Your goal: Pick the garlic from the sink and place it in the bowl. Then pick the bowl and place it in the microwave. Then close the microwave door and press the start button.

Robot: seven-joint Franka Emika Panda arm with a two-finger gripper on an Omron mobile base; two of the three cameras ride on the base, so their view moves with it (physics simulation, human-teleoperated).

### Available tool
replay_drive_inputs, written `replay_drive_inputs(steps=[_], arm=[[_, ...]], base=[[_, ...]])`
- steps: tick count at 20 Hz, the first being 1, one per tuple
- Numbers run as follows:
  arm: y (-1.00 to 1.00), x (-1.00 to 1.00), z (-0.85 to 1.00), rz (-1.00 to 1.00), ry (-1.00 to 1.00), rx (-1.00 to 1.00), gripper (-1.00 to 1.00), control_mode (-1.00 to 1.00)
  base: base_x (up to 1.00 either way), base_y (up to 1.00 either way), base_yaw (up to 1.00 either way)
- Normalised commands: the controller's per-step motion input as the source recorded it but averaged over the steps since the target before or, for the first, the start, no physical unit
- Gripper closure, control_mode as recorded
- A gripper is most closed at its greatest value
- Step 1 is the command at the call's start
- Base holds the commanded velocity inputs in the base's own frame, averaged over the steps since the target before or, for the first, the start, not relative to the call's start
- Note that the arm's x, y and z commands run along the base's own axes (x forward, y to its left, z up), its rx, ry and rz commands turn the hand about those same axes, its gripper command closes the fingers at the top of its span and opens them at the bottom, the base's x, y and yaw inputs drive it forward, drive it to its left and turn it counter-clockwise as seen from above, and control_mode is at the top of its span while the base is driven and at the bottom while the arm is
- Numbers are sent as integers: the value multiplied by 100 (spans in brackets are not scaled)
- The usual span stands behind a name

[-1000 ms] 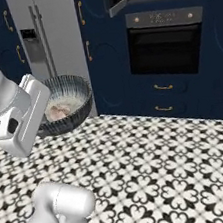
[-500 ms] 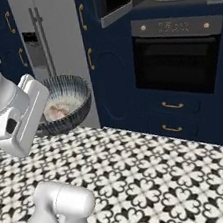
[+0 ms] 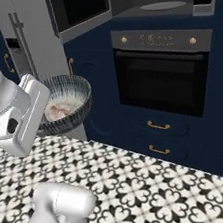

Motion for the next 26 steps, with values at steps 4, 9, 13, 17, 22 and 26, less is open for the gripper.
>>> replay_drive_inputs(steps=[4,9,13,17,22,26], arm=[[0,0,0,0,0,0,100,100],[0,0,0,0,0,0,100,100],[0,0,0,0,0,0,100,100],[0,0,0,0,0,0,100,100],[0,0,0,0,0,0,100,100],[0,0,0,0,0,0,100,100]], base=[[100,-92,21],[100,-71,20],[98,-66,21],[79,-64,17],[78,-29,13],[61,-9,9]])
